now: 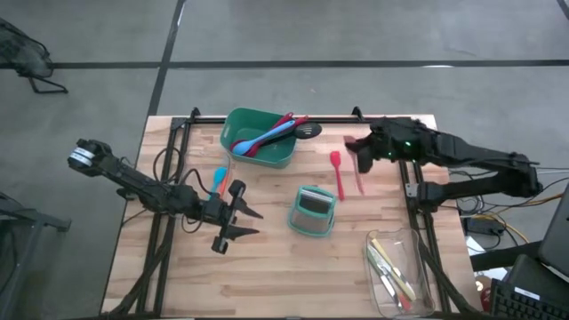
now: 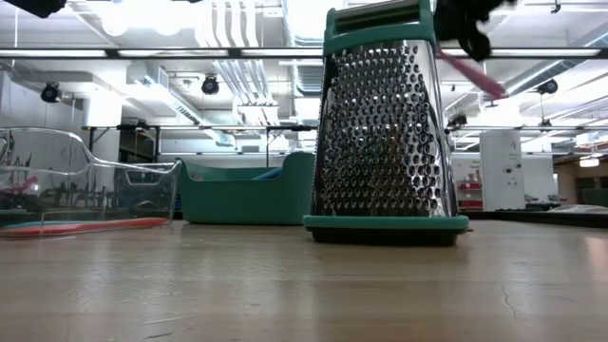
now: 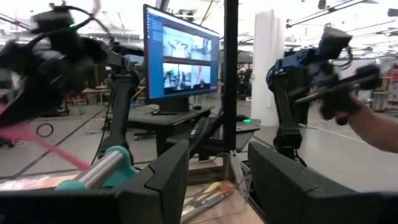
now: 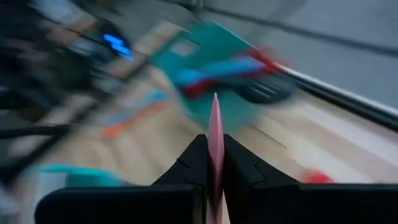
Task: Pick & Place Kitchen Items
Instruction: Put the pink spatula into the top transparent bin
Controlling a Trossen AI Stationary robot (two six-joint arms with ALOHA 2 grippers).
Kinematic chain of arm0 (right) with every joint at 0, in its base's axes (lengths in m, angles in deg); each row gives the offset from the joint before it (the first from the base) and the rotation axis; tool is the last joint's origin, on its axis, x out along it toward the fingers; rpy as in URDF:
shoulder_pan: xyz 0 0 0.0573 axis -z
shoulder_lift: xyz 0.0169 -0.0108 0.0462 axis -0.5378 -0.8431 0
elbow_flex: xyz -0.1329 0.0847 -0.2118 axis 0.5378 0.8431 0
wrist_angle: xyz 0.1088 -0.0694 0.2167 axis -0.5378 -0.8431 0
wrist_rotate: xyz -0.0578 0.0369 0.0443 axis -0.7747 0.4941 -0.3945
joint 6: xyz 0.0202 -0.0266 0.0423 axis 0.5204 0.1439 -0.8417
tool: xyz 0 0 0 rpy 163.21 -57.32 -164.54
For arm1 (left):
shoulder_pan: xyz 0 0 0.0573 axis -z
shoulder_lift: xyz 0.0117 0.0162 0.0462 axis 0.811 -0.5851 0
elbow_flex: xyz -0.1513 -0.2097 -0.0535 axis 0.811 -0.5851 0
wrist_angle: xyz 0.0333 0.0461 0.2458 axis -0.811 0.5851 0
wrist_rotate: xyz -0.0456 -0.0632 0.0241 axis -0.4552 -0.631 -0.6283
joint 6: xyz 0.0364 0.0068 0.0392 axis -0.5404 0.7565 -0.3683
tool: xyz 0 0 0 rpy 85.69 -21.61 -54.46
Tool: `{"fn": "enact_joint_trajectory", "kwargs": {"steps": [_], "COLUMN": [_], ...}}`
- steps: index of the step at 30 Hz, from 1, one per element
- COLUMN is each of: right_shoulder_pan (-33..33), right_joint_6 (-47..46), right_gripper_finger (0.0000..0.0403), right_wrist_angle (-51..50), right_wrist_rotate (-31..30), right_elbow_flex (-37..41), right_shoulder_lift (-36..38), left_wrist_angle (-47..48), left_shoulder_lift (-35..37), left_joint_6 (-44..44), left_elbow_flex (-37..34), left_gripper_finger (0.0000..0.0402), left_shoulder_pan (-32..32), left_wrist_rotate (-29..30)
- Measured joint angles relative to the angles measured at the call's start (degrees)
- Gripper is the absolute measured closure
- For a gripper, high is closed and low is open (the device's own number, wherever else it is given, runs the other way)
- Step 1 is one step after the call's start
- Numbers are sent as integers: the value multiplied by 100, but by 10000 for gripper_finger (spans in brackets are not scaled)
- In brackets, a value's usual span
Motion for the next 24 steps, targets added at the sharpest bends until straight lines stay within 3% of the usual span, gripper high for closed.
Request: {"fn": "enact_joint_trajectory", "kwargs": {"steps": [5, 12, 18, 24], "right_shoulder_pan": [-1066, -2331, -2893, -3148], "right_joint_6": [287, 433, -24, 333], "right_gripper_finger": [385, 385, 381, 379], "right_wrist_angle": [1333, 1382, 1305, 1315], "right_wrist_rotate": [-300, -1388, -1055, -1001], "right_elbow_flex": [7, -612, -1417, -2311], "right_shoulder_lift": [73, -517, -1503, -2739], "left_wrist_angle": [-3, 18, 38, 184], "left_shoulder_lift": [0, 0, 0, 0], "left_joint_6": [2, 15, 23, 157], "left_elbow_flex": [0, 0, 0, 0], "left_gripper_finger": [229, 229, 229, 229], "left_shoulder_pan": [0, 0, 0, 0], "left_wrist_rotate": [48, 49, 81, 398]}}
